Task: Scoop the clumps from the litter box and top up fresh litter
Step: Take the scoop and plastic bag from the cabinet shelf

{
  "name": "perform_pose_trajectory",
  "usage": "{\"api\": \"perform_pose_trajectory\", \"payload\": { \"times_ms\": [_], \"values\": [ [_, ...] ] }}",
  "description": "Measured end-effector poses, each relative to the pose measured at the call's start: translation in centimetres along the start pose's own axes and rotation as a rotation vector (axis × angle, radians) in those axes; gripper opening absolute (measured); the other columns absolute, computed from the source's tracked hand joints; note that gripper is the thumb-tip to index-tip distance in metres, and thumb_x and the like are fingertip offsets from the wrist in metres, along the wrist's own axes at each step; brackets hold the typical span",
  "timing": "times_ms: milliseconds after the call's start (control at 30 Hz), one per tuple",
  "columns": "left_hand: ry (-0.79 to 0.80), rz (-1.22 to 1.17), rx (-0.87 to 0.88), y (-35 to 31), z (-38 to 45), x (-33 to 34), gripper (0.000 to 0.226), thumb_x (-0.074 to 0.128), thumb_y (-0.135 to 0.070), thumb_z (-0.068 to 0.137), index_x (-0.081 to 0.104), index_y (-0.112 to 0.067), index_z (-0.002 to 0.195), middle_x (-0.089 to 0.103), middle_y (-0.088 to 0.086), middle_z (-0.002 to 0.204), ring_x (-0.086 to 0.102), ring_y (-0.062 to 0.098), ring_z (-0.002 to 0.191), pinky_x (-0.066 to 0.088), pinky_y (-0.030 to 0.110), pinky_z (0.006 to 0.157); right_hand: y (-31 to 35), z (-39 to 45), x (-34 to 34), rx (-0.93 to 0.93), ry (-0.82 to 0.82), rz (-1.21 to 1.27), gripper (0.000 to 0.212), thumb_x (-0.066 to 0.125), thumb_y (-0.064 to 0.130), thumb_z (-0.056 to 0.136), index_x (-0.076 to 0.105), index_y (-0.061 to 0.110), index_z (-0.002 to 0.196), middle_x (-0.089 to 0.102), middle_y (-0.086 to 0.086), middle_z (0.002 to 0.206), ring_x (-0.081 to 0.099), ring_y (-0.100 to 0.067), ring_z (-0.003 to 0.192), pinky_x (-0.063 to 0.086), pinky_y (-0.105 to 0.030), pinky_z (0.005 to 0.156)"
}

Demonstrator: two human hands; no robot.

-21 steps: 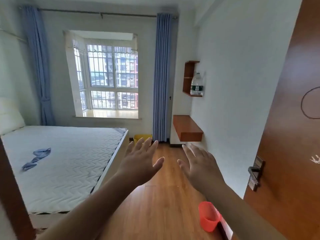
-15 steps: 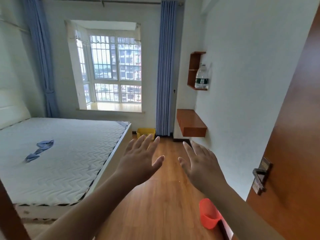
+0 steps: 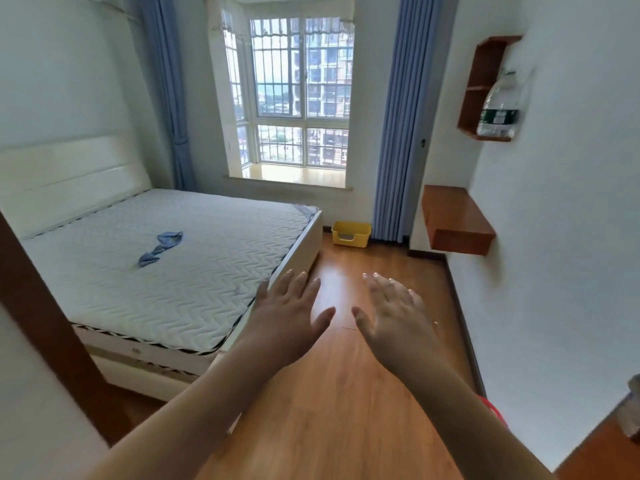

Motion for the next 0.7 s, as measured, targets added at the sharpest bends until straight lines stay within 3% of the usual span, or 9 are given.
{"api": "perform_pose_trajectory", "payload": {
  "times_ms": [133,433,500,700],
  "values": [
    [0.012,-0.02,-0.099,5.1,2.1,2.5,0.094,-0.015,-0.071,0.074,0.014,-0.032,0.154,0.018,-0.004,0.162,0.009,0.017,0.15,0.009,0.049,0.12,2.8,4.0,4.0,-0.048,0.056,-0.004,0.062,0.024,0.054,0.099,0.006,0.029,0.153,0.013,0.001,0.16,0.01,-0.019,0.147,0.009,-0.04,0.118],
    [-0.021,-0.006,-0.137,16.0,6.3,6.3,0.081,0.002,-0.066,0.087,0.032,-0.029,0.152,0.036,0.001,0.155,0.028,0.021,0.146,0.02,0.049,0.116,9.5,13.7,12.4,-0.122,0.159,-0.026,0.059,0.024,0.053,0.098,0.015,0.028,0.152,0.019,0.001,0.158,0.012,-0.018,0.146,0.008,-0.039,0.118],
    [-0.007,-0.019,-0.157,18.2,7.5,7.1,0.079,0.005,-0.065,0.088,0.036,-0.027,0.15,0.037,0.0,0.155,0.027,0.02,0.146,0.02,0.048,0.116,10.7,15.6,14.2,-0.12,0.186,-0.016,0.059,0.024,0.054,0.098,0.016,0.028,0.151,0.018,0.0,0.158,0.011,-0.018,0.146,0.006,-0.039,0.119],
    [0.027,0.02,-0.233,23.8,10.4,9.3,0.079,0.001,-0.064,0.087,0.027,-0.03,0.153,0.028,-0.001,0.16,0.019,0.018,0.149,0.013,0.046,0.119,14.0,21.0,18.9,-0.194,0.263,-0.006,0.059,0.022,0.052,0.099,0.013,0.028,0.152,0.014,-0.001,0.16,0.008,-0.02,0.147,0.005,-0.04,0.12]
  ]
}}
Point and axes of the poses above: each hand's wrist, its own z-axis towards the middle knuckle, its own x-axis out of the palm, y = z × x, the point moved 6 cm from there along z, towards the middle knuckle
